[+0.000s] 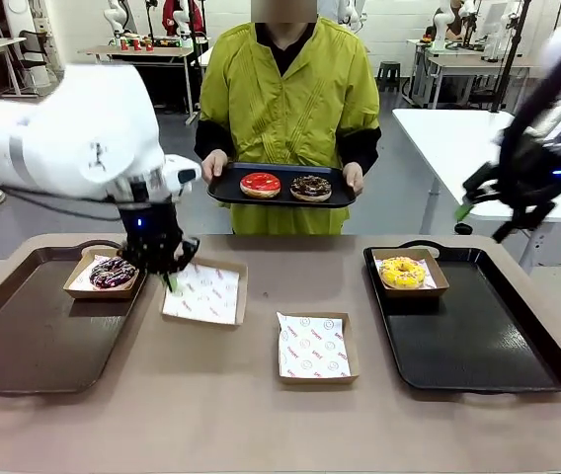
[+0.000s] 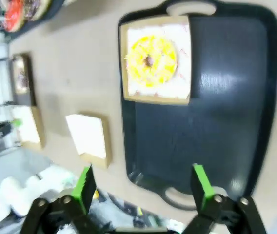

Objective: Individually package the donuts and arrange them on the tray.
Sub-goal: Place the picked Paper togo box on the Handle tray while simultaneously picking up another Paper togo box from the table with the other hand.

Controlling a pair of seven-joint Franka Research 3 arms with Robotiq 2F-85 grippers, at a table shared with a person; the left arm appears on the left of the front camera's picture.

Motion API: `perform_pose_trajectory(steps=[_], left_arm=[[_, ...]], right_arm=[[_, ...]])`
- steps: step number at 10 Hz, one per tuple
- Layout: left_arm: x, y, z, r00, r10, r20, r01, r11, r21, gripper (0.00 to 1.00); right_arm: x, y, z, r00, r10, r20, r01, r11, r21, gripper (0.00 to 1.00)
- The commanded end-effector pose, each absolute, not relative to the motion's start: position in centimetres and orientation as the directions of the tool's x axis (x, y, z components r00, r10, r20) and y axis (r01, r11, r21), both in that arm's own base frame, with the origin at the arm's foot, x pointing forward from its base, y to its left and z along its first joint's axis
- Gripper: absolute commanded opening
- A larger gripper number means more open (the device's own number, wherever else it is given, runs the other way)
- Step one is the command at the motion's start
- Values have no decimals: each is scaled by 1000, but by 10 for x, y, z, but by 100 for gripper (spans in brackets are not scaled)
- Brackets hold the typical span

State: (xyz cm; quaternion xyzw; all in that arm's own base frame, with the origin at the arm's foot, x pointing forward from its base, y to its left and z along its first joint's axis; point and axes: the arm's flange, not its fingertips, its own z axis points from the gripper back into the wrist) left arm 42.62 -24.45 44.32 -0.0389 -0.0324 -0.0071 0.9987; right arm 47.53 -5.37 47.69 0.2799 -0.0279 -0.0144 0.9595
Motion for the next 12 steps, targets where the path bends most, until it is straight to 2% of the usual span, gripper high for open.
perform_pose_trajectory(steps=[1,4,7,10,12], left_arm=[[439,-254,466,998,12,68,-8,998,-65,0],[469,-266,493,997,27,69,-24,999,-45,0],[496,-274,492,997,29,66,-29,1000,-12,0],[512,-276,488,996,39,75,-41,999,20,0],[502,-270,484,998,12,65,-10,1000,-30,0]], right_arm=[[424,-93,469,992,-83,98,-4,747,664,100],[387,-147,448,977,-132,166,-57,590,806,100],[366,-179,426,963,-163,214,-119,457,882,100],[357,-192,415,967,-148,208,-137,385,913,100],[360,-193,412,978,-121,172,-114,383,917,100]])
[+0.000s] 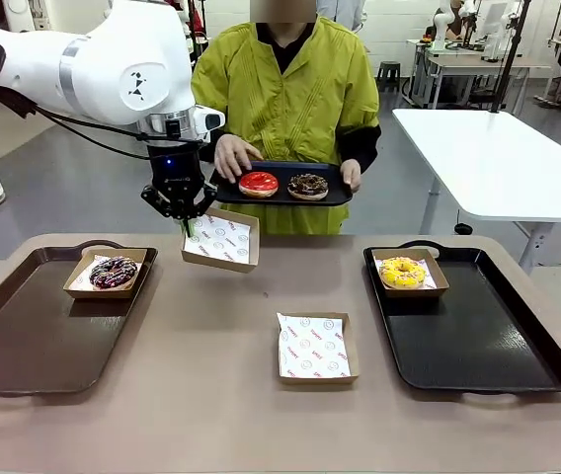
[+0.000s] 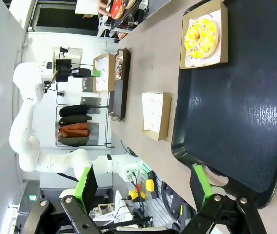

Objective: Individually package the donuts and arrange them on the tray.
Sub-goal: Place the picked Paper togo box on the Handle tray while simultaneously picking up another Paper togo box from the table with the other hand.

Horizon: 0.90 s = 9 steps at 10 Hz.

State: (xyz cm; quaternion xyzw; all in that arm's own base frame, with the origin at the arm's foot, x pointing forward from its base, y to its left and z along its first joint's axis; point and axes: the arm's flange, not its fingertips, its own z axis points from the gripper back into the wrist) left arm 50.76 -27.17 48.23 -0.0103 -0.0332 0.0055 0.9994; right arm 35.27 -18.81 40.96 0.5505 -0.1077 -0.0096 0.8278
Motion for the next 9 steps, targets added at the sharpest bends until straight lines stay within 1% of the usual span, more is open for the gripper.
perform_pose_trajectory(steps=[1,2,9], left_arm=[[502,-270,484,998,12,65,-10,1000,-30,0],[502,-270,484,998,12,65,-10,1000,-30,0],[502,-270,484,998,12,65,-10,1000,-30,0]], right_arm=[[366,-190,413,977,-117,176,-115,404,908,100],[353,-188,410,977,-134,168,-103,394,913,100],[353,-188,410,977,-134,168,-103,394,913,100]])
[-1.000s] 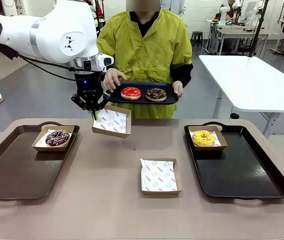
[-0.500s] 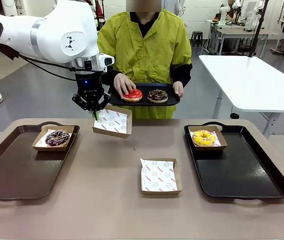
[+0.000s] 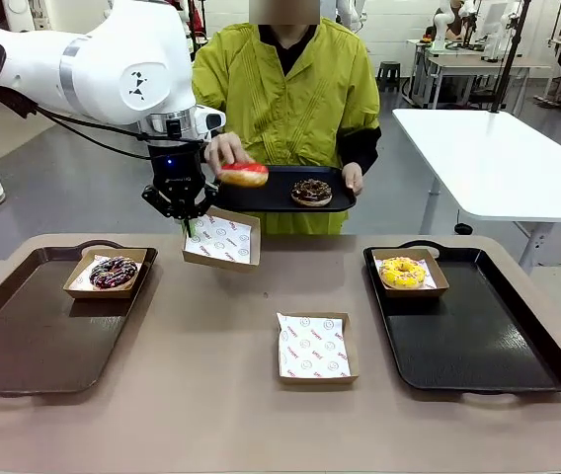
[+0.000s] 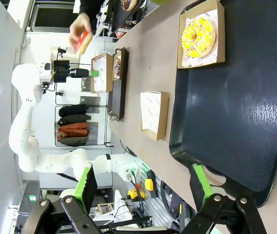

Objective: Individually package the donuts and arrange them on the tray.
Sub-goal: Place the picked Paper togo box on the Handle tray while simultaneously picking up another Paper togo box from the table with the other hand.

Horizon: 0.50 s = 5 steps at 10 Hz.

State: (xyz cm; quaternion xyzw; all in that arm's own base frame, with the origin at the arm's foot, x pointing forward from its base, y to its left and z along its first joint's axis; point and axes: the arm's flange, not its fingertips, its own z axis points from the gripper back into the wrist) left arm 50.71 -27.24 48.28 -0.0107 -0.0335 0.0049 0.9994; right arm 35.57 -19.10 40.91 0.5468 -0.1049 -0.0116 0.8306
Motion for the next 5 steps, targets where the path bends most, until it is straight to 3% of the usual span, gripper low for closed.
perform_pose_trajectory(steps=[1,5], left_arm=[[502,-270,484,998,12,65,-10,1000,-30,0],[502,-270,484,998,12,65,-10,1000,-30,0]], right_arm=[[353,-188,410,977,-134,168,-103,394,913,100],[353,-188,410,977,-134,168,-103,394,913,100]])
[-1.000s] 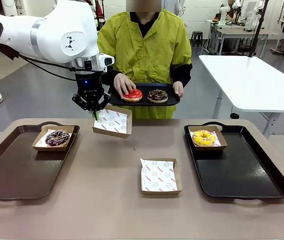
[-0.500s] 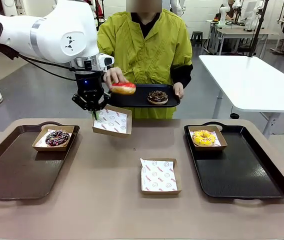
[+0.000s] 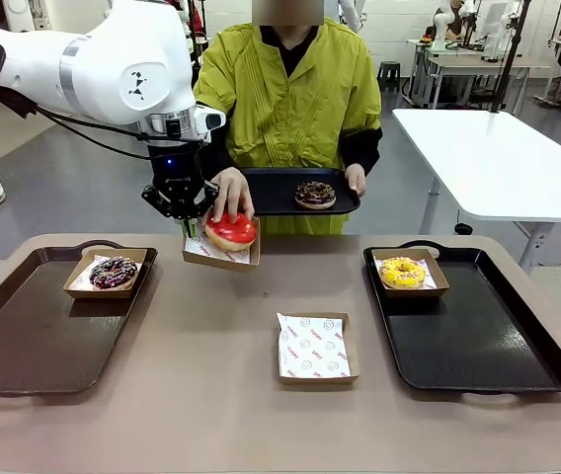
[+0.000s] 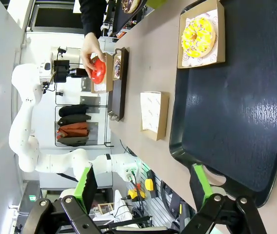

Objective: Individually package the donuts and arrange them on the tray.
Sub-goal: Place the picked Paper togo box on the Handle tray while simultaneously picking up another Paper togo box from the table with the other hand.

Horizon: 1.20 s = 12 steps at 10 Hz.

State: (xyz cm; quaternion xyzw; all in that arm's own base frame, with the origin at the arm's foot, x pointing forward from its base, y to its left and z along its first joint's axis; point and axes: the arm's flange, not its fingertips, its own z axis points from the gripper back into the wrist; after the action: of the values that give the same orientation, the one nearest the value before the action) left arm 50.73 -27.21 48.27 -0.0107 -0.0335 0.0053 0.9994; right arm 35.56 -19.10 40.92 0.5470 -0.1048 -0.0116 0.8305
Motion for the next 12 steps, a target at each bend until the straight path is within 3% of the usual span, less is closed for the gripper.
perform_pose_trajectory(steps=[1,10,12], left_arm=[[502,-270,484,998,12,65,-10,1000,-30,0],[502,-270,484,998,12,65,-10,1000,-30,0],[507,-272,483,998,11,67,-10,1000,-22,1]], right_arm=[[353,-188,410,977,-134,168,-103,394,913,100],[353,-188,410,977,-134,168,-103,394,913,100],[359,-176,418,974,-112,197,-123,470,874,100]])
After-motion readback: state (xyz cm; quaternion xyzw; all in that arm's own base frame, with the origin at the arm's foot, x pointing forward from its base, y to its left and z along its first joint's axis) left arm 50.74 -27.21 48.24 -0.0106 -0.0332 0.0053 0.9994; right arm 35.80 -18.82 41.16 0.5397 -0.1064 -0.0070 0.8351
